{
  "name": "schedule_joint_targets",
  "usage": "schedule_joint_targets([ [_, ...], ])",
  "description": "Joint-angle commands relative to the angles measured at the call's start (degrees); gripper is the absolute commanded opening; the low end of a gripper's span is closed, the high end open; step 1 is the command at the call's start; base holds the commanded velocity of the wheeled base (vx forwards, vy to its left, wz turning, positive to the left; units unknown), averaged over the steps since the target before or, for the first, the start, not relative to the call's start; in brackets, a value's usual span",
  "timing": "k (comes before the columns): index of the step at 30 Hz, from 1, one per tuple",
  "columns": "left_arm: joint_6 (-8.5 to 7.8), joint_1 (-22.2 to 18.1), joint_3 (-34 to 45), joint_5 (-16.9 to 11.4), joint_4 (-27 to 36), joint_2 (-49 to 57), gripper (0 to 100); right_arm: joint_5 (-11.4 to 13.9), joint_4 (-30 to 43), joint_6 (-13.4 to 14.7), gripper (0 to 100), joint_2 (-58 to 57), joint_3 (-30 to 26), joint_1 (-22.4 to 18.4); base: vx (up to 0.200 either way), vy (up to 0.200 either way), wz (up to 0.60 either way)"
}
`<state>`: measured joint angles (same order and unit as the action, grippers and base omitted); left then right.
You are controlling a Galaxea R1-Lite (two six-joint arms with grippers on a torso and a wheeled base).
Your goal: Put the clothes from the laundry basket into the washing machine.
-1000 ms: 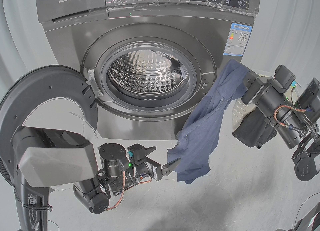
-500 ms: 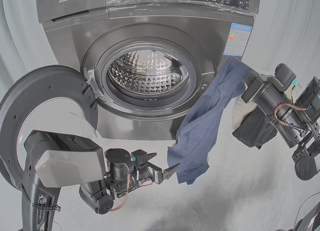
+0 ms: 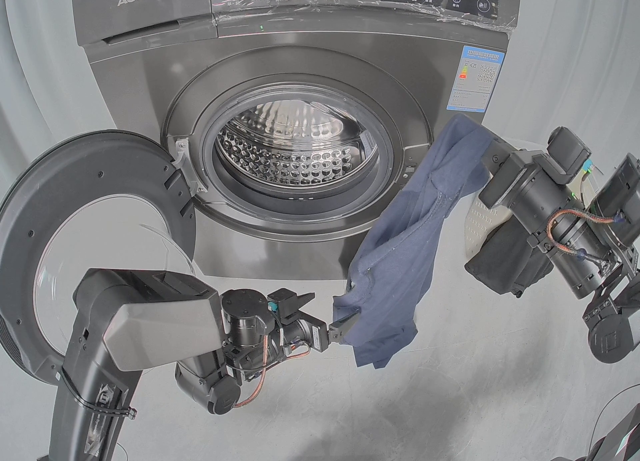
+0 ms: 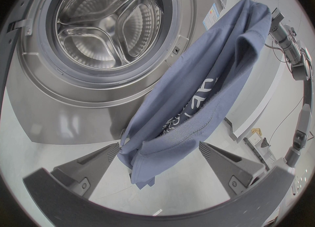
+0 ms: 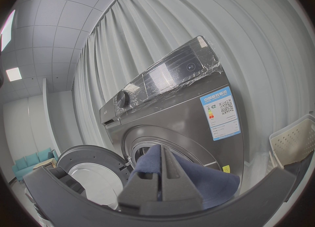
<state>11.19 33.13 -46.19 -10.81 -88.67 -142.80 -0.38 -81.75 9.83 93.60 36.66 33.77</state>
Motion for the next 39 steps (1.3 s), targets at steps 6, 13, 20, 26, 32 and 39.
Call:
schedule_joint_targets([
  [6, 0.06, -0.18, -4.61, -2.46, -0.01, -4.68, 100, 0.03, -0.16, 0.02, 0, 0.36, -0.18, 0.25, 0.000, 0.000, 0.00],
  [13, 0.06, -0.18, -8.13, -4.13, -0.01, -6.70, 100, -0.06, -0.16, 0.02, 0, 0.36, -0.36, 0.69, 0.000, 0.000, 0.00],
  [20, 0.23, 0.00, -10.76, -4.22, 0.17, -8.55, 100, -1.38, -0.16, 0.02, 0, 0.44, -0.53, 1.21, 0.000, 0.000, 0.00],
  [26, 0.41, -0.09, -12.26, -3.51, 0.08, -9.43, 0, -1.47, -0.16, 0.02, 0, 0.44, -0.53, 1.21, 0.000, 0.000, 0.00],
  [32, 0.59, -0.09, -14.37, -3.07, -0.01, -9.69, 0, -1.47, -0.25, 0.02, 0, 0.44, -0.62, 1.21, 0.000, 0.000, 0.00],
  [39, 0.50, -2.02, -11.38, -2.55, -0.01, -2.75, 0, -1.47, -0.25, 0.02, 0, 0.53, -0.71, 0.60, 0.000, 0.000, 0.00],
])
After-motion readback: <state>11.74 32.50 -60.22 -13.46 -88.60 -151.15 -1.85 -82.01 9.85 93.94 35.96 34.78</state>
